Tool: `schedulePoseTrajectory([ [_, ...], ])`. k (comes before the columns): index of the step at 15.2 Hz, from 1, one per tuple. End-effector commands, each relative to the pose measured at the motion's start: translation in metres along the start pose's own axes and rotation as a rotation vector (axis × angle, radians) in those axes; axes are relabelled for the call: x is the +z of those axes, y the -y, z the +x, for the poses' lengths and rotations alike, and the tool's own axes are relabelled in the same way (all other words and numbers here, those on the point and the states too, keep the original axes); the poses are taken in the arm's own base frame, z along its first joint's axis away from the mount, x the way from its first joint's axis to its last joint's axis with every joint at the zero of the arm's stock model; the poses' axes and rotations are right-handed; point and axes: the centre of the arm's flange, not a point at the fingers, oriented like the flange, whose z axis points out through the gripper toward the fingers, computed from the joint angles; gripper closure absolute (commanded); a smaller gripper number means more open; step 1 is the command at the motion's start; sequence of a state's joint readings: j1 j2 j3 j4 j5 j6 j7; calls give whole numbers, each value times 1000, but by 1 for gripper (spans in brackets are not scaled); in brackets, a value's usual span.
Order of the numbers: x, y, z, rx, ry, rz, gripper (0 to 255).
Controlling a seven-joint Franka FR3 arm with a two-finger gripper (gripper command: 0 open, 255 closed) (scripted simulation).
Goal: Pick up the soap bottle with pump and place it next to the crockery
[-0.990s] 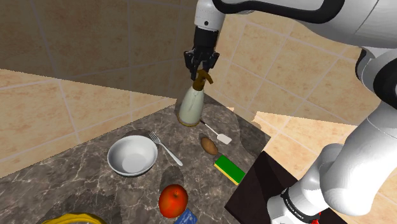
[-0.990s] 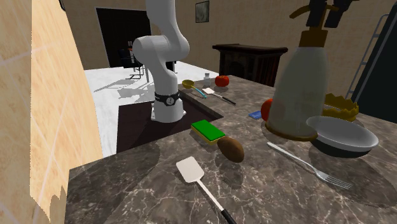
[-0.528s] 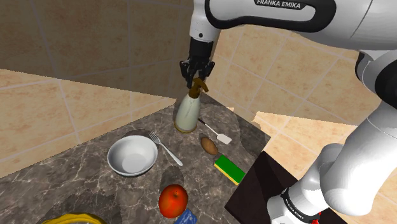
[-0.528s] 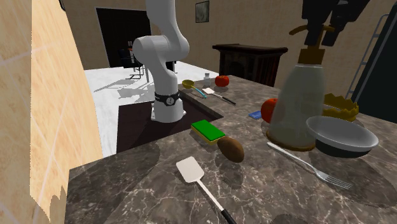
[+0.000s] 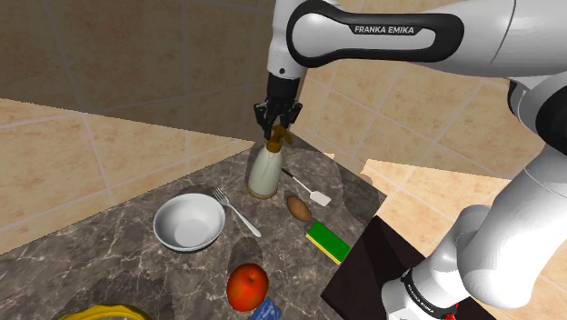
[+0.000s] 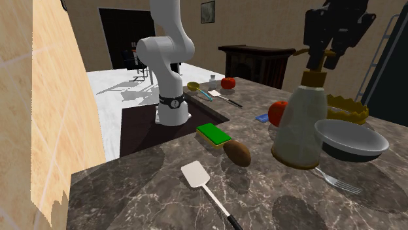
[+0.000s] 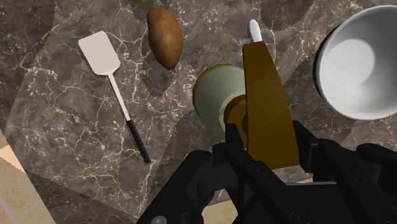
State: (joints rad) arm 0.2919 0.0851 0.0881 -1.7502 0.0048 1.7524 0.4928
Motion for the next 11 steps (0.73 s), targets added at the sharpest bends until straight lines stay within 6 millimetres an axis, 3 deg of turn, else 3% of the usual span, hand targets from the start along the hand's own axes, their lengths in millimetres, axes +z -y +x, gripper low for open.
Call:
schedulePoseTrajectory([
  [1, 10, 1, 0, 0, -1, 0, 255],
  [11, 63, 2, 4, 0, -1, 0, 255],
])
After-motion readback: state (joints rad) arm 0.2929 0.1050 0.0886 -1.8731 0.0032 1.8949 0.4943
